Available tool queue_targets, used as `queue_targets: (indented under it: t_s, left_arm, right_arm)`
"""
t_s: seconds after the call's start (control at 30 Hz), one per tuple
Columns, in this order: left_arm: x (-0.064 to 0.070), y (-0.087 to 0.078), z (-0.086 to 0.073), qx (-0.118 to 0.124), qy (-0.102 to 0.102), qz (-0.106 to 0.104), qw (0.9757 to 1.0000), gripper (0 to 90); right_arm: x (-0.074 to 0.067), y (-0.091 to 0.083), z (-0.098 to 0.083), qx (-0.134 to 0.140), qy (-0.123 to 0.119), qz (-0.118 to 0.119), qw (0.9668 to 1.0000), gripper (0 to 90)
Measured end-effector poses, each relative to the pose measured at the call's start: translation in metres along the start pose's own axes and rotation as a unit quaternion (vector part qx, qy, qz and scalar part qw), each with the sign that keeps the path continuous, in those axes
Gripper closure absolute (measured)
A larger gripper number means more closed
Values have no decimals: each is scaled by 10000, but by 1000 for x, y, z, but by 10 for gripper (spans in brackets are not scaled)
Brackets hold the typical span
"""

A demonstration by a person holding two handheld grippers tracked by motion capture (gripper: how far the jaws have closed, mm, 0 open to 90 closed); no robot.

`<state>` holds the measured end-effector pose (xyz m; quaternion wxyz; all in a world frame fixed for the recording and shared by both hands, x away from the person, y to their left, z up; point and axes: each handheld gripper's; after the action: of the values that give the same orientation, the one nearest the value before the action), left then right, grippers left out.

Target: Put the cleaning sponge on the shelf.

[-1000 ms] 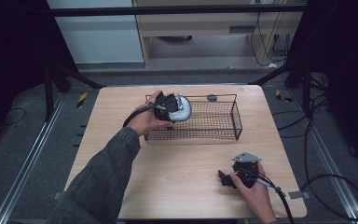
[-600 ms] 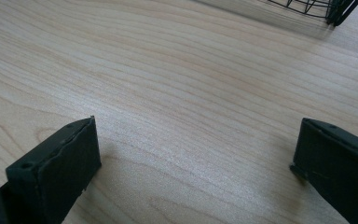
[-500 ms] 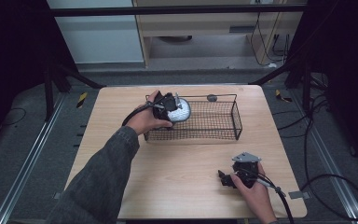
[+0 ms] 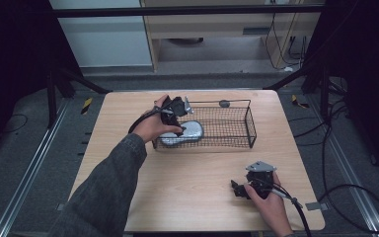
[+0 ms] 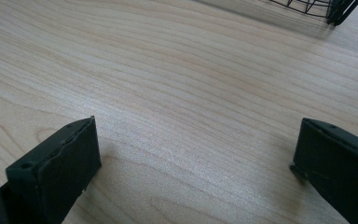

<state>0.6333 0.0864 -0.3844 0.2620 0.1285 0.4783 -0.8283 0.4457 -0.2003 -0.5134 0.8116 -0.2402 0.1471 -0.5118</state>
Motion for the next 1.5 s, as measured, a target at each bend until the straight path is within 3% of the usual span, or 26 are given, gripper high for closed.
queue_targets:
  t_s: [0.77,1.1,1.5]
  left_arm:
    - [9,-12,3,90,78,143,9998,74]
    - [16,-20,2,246,1,314,9992,86]
    - [26,-27,2,399,-73,306,9987,74]
  right_arm:
    - [0,0,0,1,-5,3,10000,7]
    - [0,0,0,-6,2,2,10000,7]
    - [0,0,0,-7,6,2,10000,7]
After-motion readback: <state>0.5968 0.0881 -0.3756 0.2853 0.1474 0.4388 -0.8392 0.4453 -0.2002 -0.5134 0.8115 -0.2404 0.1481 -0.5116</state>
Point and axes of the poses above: each handheld gripper's, and its own axes: y roughly forward along the jaws, z roughly out of its top, x roughly to its right, and after that the axes turned 11 degrees about x, right-handed
